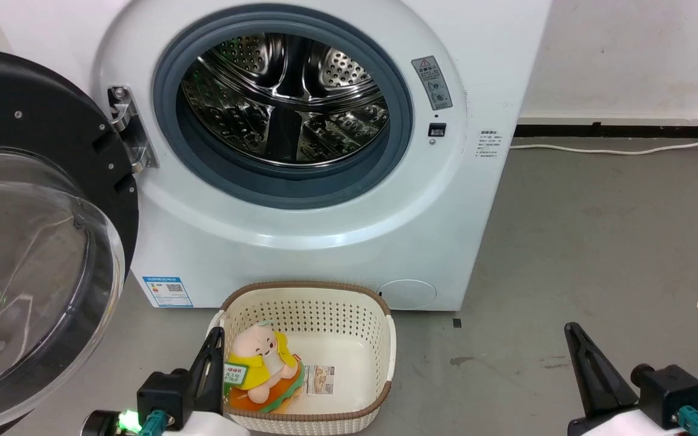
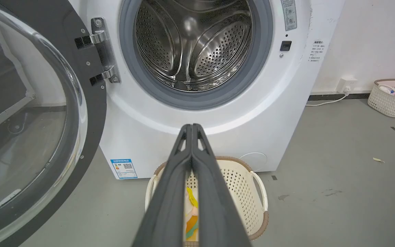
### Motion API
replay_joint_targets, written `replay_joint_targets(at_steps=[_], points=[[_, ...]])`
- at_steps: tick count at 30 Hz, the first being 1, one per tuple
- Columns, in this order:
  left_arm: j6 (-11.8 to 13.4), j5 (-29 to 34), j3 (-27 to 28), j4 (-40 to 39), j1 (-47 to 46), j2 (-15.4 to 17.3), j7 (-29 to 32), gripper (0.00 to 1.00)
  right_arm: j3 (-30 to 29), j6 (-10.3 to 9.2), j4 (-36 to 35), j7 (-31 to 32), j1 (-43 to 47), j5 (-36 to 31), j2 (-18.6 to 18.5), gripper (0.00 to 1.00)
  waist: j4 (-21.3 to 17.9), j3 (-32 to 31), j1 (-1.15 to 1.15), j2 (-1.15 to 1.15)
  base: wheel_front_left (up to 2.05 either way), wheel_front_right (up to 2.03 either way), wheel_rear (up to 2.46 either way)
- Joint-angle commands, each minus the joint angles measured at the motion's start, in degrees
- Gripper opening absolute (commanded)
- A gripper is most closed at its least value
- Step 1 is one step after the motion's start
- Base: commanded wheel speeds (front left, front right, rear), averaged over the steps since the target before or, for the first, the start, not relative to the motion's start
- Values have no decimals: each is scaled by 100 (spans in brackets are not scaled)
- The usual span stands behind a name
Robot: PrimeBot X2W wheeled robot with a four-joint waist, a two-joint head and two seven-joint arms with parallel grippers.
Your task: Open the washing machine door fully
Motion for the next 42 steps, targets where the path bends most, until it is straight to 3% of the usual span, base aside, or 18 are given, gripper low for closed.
replay_joint_targets(at_steps=[1,42], points=[[-30,78,48,-45,-114,-43,49,0,16,3,11,41,-110,-55,11,0,-10,3,0,0,0,0,0],[-223,431,520,-232,-264,-236,527,0,110,4,18,507,-410,-236,17,0,-213,61,0,0,0,0,0]])
